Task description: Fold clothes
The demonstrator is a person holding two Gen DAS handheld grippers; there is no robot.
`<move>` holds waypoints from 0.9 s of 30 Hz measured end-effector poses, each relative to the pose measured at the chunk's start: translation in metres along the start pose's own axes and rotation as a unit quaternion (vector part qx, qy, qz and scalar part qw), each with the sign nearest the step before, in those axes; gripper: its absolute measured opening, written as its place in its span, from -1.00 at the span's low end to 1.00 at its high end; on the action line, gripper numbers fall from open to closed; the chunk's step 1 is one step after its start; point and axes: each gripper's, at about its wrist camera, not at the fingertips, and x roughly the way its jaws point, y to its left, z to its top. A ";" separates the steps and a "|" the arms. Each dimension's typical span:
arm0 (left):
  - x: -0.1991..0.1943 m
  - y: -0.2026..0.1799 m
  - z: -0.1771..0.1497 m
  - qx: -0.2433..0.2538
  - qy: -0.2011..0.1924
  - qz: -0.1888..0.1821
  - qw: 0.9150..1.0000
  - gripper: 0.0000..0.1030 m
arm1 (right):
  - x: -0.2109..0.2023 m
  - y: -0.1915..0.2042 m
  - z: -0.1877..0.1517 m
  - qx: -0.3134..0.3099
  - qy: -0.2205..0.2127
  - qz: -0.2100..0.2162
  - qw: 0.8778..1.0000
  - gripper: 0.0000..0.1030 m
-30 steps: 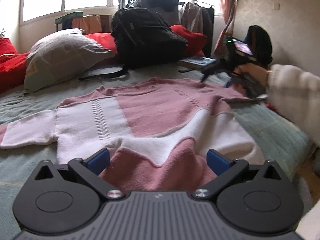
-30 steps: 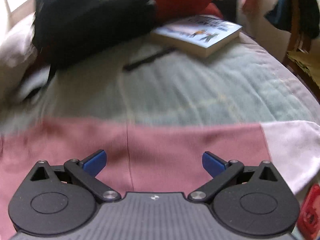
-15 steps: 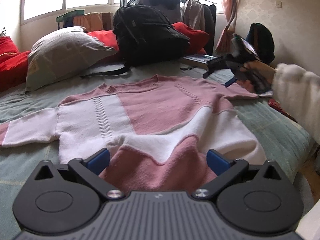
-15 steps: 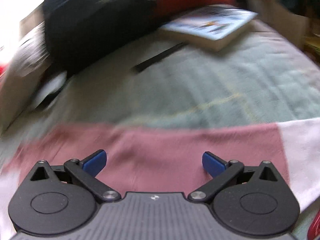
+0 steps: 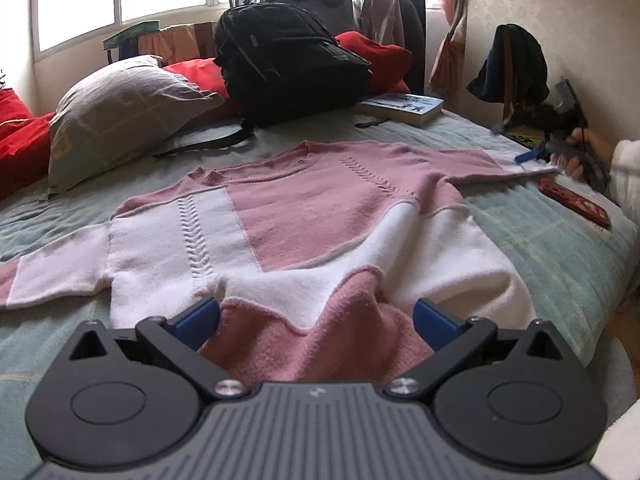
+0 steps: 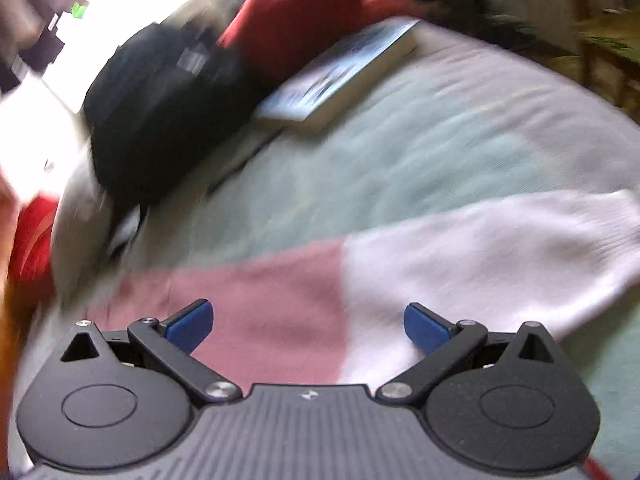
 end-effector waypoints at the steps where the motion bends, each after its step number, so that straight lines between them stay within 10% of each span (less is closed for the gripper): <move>1: 0.001 0.000 0.001 0.001 0.001 0.002 1.000 0.99 | -0.005 -0.002 0.005 0.005 -0.016 0.005 1.000 1.00; 17: 0.008 -0.006 0.006 0.026 0.018 0.018 0.999 0.99 | -0.018 -0.043 0.010 0.068 -0.084 -0.161 0.981 1.00; 27: -0.033 0.014 0.004 0.025 0.004 -0.002 1.000 0.99 | -0.008 0.116 -0.069 -0.094 0.023 -0.017 0.995 1.00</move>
